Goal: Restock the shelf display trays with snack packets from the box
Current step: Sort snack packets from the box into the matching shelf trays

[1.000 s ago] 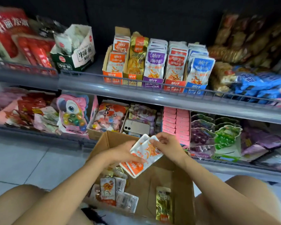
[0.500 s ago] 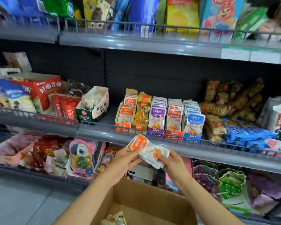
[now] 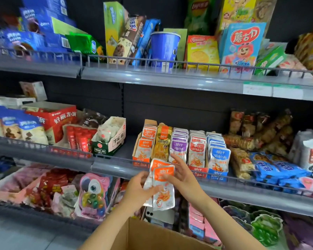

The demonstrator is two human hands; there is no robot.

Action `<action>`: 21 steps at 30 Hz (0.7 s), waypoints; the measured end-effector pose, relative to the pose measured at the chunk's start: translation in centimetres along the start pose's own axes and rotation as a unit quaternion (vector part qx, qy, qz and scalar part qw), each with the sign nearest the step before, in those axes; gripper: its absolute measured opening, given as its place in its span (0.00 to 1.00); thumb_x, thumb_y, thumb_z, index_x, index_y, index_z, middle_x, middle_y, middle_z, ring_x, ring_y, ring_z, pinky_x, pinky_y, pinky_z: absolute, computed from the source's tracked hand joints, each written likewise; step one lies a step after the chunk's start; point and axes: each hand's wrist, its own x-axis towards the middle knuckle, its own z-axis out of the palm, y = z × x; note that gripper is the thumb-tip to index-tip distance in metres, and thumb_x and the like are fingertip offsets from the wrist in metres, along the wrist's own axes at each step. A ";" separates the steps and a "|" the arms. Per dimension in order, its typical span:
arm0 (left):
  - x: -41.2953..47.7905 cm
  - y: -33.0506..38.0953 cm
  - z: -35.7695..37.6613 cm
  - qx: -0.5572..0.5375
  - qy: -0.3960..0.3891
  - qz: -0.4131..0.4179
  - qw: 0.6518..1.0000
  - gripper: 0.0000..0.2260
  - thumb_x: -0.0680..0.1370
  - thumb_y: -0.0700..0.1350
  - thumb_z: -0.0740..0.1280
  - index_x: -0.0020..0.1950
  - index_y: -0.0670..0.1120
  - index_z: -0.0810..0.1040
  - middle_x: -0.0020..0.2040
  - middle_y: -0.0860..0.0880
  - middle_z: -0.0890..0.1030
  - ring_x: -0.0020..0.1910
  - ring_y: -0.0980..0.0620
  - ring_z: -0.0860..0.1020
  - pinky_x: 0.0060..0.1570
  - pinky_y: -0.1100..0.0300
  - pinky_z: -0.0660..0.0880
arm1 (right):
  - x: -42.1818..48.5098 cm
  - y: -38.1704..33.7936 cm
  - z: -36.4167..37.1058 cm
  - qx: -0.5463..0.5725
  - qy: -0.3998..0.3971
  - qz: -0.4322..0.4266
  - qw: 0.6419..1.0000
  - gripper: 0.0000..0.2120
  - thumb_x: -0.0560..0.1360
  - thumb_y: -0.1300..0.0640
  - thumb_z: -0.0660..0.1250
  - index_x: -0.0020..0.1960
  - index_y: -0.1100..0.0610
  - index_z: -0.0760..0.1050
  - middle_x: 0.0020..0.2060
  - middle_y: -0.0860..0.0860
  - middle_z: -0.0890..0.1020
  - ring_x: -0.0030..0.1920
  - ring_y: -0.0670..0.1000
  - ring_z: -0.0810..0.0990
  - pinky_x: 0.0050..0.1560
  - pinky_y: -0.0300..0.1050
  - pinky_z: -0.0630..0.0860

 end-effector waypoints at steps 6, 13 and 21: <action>0.6 0.9 -0.4 -0.051 0.035 0.012 0.998 0.08 0.73 0.41 0.71 0.51 0.44 0.78 0.44 0.49 0.85 0.41 0.55 0.83 0.40 0.62 0.79 | 2.1 -1.1 1.5 0.001 0.073 0.005 0.997 0.15 0.75 0.61 0.68 0.59 0.50 0.72 0.55 0.52 0.81 0.48 0.46 0.83 0.43 0.37 0.80; 0.9 1.2 -1.5 -0.003 -0.027 0.040 0.999 0.11 0.74 0.46 0.71 0.56 0.51 0.77 0.45 0.53 0.85 0.40 0.55 0.83 0.38 0.56 0.81 | 4.6 -1.7 2.8 -0.006 0.098 0.035 0.995 0.14 0.77 0.58 0.64 0.61 0.48 0.70 0.54 0.47 0.77 0.50 0.45 0.81 0.41 0.36 0.80; 3.8 0.2 -4.5 -0.014 -0.088 0.062 0.994 0.13 0.75 0.50 0.66 0.59 0.51 0.75 0.49 0.55 0.84 0.48 0.58 0.82 0.44 0.66 0.77 | 8.2 -1.6 1.3 0.163 -0.075 0.193 0.965 0.18 0.77 0.64 0.64 0.66 0.55 0.71 0.55 0.57 0.82 0.57 0.56 0.81 0.55 0.52 0.79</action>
